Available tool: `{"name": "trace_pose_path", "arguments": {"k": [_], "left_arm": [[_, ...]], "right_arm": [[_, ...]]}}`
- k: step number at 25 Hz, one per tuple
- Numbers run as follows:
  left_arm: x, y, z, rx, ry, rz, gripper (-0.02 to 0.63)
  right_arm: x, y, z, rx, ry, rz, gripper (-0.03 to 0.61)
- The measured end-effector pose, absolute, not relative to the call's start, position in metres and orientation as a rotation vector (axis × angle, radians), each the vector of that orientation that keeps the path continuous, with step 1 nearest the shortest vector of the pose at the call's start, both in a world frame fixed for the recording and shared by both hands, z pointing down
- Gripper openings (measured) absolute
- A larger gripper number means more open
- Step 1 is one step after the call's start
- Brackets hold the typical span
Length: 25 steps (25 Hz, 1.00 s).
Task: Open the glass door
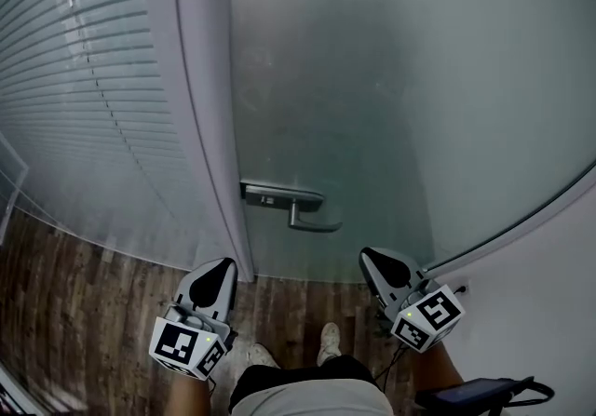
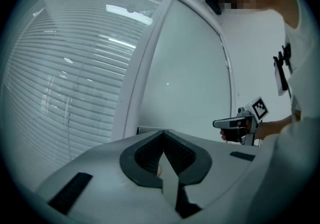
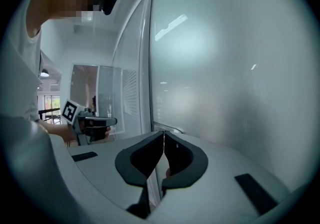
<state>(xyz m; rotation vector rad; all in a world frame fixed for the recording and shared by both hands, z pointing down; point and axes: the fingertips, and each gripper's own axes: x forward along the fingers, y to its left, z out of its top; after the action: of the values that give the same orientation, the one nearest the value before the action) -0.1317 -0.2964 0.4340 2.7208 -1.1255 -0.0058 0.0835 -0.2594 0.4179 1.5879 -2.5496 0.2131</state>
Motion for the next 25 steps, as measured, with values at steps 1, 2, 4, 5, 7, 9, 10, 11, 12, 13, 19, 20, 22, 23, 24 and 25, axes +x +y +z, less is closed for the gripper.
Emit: {"name": "trace_pose_path", "arguments": {"k": [1, 2, 4, 5, 7, 9, 10, 11, 12, 13, 19, 20, 22, 23, 24, 25], "left_arm": [[-0.131, -0.297, 0.436, 2.717, -1.125, 0.0, 0.002], [-0.129, -0.298, 0.436, 2.714, -1.127, 0.006, 0.003], [-0.125, -0.299, 0.431, 2.708, -1.142, 0.017, 0.003], [-0.123, -0.299, 0.429, 2.703, -1.155, 0.021, 0.003], [-0.116, -0.299, 0.428, 2.684, -1.178, 0.021, 0.003], [-0.109, -0.297, 0.431, 2.66, -1.192, 0.027, 0.002], [-0.106, -0.297, 0.434, 2.65, -1.198, 0.036, 0.002], [-0.104, -0.296, 0.437, 2.642, -1.206, 0.046, 0.003], [-0.102, -0.296, 0.439, 2.633, -1.216, 0.055, 0.003], [-0.101, -0.296, 0.44, 2.622, -1.227, 0.061, 0.003], [-0.102, -0.292, 0.449, 2.56, -1.275, 0.071, 0.003], [-0.102, -0.292, 0.451, 2.553, -1.28, 0.074, 0.003], [-0.103, -0.293, 0.455, 2.544, -1.286, 0.078, 0.002], [-0.103, -0.293, 0.455, 2.542, -1.288, 0.078, 0.003], [-0.103, -0.293, 0.455, 2.541, -1.289, 0.076, 0.003], [-0.102, -0.294, 0.455, 2.541, -1.289, 0.075, 0.003]], "right_arm": [[0.084, -0.263, 0.42, 1.57, -2.54, 0.2, 0.003], [0.084, -0.267, 0.42, 1.545, -2.531, 0.185, 0.003], [0.084, -0.276, 0.421, 1.482, -2.513, 0.159, 0.014], [0.084, -0.281, 0.422, 1.444, -2.504, 0.147, 0.033], [0.084, -0.289, 0.431, 1.361, -2.483, 0.136, 0.08], [0.084, -0.298, 0.446, 1.275, -2.447, 0.133, 0.122], [0.085, -0.302, 0.454, 1.238, -2.42, 0.13, 0.148], [0.085, -0.307, 0.462, 1.205, -2.391, 0.126, 0.16], [0.086, -0.312, 0.469, 1.173, -2.365, 0.119, 0.164], [0.087, -0.316, 0.475, 1.141, -2.346, 0.11, 0.164], [0.08, -0.331, 0.499, 0.977, -2.288, 0.077, 0.164], [0.079, -0.333, 0.504, 0.965, -2.286, 0.084, 0.164], [0.077, -0.336, 0.51, 0.948, -2.283, 0.091, 0.163], [0.077, -0.336, 0.511, 0.946, -2.284, 0.095, 0.163], [0.076, -0.336, 0.511, 0.947, -2.288, 0.103, 0.16], [0.076, -0.336, 0.51, 0.951, -2.293, 0.113, 0.142]]}}
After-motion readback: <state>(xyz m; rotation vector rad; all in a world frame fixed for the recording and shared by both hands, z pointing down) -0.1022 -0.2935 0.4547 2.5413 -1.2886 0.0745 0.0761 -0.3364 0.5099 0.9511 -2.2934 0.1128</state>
